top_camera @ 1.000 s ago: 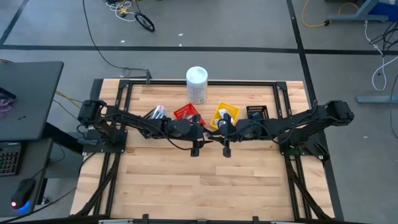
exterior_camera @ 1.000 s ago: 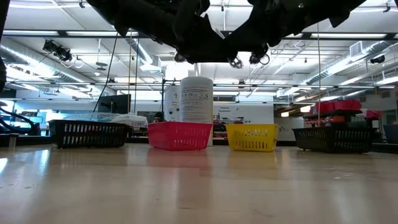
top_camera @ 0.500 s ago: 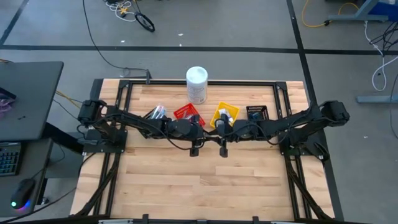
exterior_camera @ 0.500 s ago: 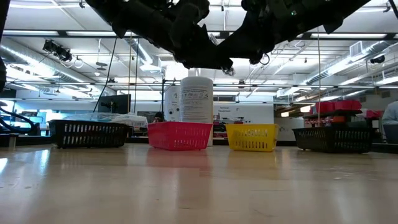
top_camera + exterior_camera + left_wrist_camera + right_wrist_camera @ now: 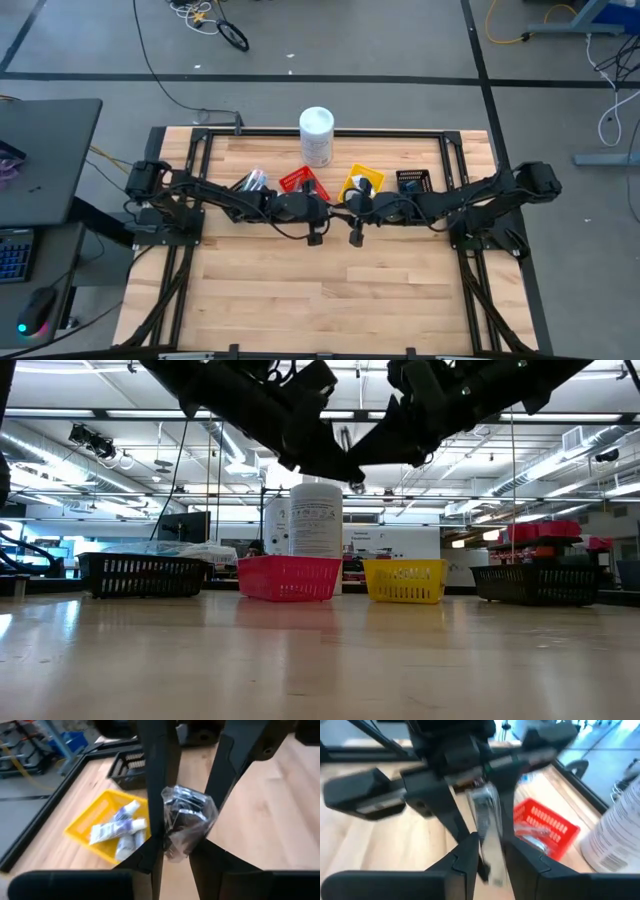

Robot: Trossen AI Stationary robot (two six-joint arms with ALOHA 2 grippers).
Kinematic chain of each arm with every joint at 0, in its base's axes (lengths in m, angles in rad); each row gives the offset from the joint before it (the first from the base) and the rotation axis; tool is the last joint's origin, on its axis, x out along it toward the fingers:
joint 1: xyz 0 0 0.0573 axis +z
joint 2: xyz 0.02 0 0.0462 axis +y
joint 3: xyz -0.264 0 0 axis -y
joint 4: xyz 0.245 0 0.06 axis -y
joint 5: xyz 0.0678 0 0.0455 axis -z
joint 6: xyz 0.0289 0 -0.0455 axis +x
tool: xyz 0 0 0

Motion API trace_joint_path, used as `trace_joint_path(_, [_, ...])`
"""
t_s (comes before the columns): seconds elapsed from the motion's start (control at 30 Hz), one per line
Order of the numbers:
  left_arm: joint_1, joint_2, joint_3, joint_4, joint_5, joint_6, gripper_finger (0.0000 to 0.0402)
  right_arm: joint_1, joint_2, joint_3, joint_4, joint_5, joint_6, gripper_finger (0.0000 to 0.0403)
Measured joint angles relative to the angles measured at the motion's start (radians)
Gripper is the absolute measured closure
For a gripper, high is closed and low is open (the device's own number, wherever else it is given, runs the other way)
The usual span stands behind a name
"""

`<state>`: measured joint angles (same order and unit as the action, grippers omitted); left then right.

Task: Pick & Place Travel size toiletries
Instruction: Put the silver nail clipper into the red basket

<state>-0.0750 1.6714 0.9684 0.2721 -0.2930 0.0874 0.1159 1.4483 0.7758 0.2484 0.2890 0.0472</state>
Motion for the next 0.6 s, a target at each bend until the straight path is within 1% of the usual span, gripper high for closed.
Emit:
trace_joint_path(0.17, [0.004,0.0,0.0,-0.074,-0.1,-0.003,0.0316,-0.003,0.001,-0.003,-0.032,0.006,0.006,0.0299])
trace_joint_path(0.3, [0.026,0.0,0.0,-0.124,-0.132,-0.034,0.0321,-0.01,0.001,-0.003,-0.043,0.022,0.048,0.0299])
trace_joint_path(0.4, [0.046,0.0,0.0,-0.181,-0.184,-0.084,0.0321,-0.013,0.001,-0.003,-0.063,0.025,0.069,0.0299])
trace_joint_path(0.5, [0.073,0.0,0.0,-0.262,-0.248,-0.167,0.0319,-0.012,0.001,-0.003,-0.089,0.025,0.069,0.0299])
trace_joint_path(0.6, [0.112,0.0,-0.001,-0.354,-0.265,-0.252,0.032,-0.012,0.001,-0.003,-0.092,0.024,0.069,0.0299])
